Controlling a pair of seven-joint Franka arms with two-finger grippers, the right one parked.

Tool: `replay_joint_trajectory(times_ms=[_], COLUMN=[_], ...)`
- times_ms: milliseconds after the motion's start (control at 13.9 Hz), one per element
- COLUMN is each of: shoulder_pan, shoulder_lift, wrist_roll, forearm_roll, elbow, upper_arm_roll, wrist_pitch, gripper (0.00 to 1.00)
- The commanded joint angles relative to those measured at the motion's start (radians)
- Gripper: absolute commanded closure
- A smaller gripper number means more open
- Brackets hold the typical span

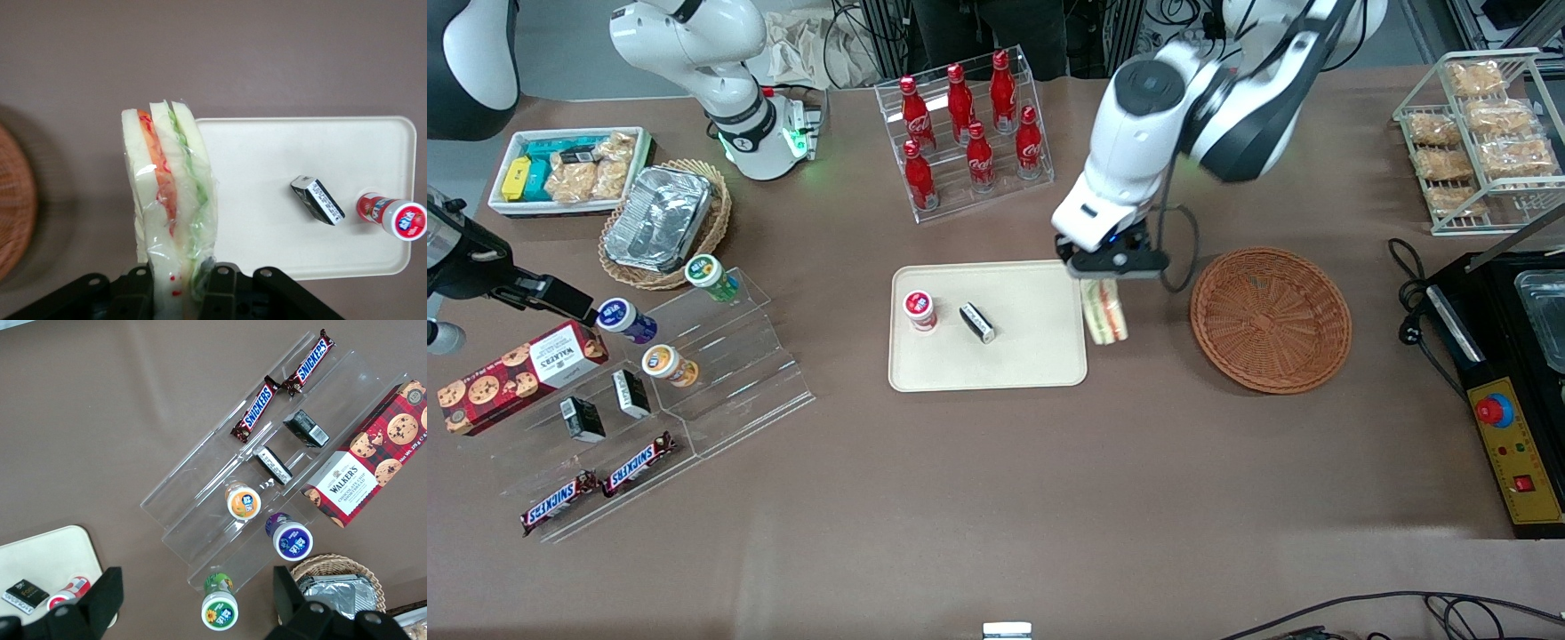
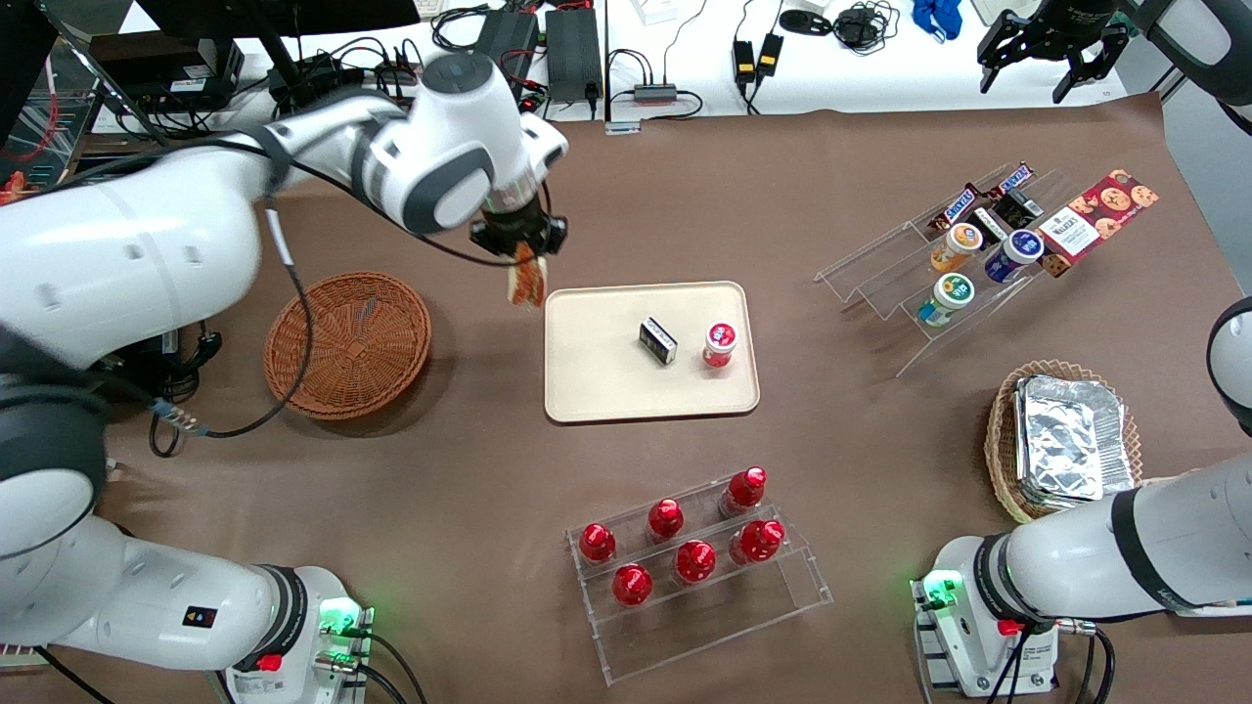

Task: Place sandwich from basket to tray
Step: 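Carry the sandwich over to the cream tray with the left gripper, then lower the sandwich onto the tray and open the left gripper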

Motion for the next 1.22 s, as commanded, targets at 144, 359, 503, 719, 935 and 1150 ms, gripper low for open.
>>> replay_joint_trajectory(times_ms=[144, 359, 503, 719, 935, 1150], shoulder_pan=[-0.056, -0.065, -0.089, -0.132, -0.136, -0.131], shoulder_lift=[0.110, 0.214, 0.274, 0.314, 0.323, 0.323], wrist_roll=[-0.016, -0.020, -0.049, -0.070, -0.069, -0.066], forearm_roll=[0.066, 0.117, 0.151, 0.171, 0.173, 0.173], elbow=[-0.079, -0.078, -0.075, -0.078, -0.078, -0.078], upper_arm_roll=[0.011, 0.011, 0.014, 0.064, 0.071, 0.071], wrist_pitch=[0.197, 0.247, 0.299, 0.366, 0.366, 0.366], gripper=[1.00, 1.00, 1.00, 1.00, 1.00, 0.18])
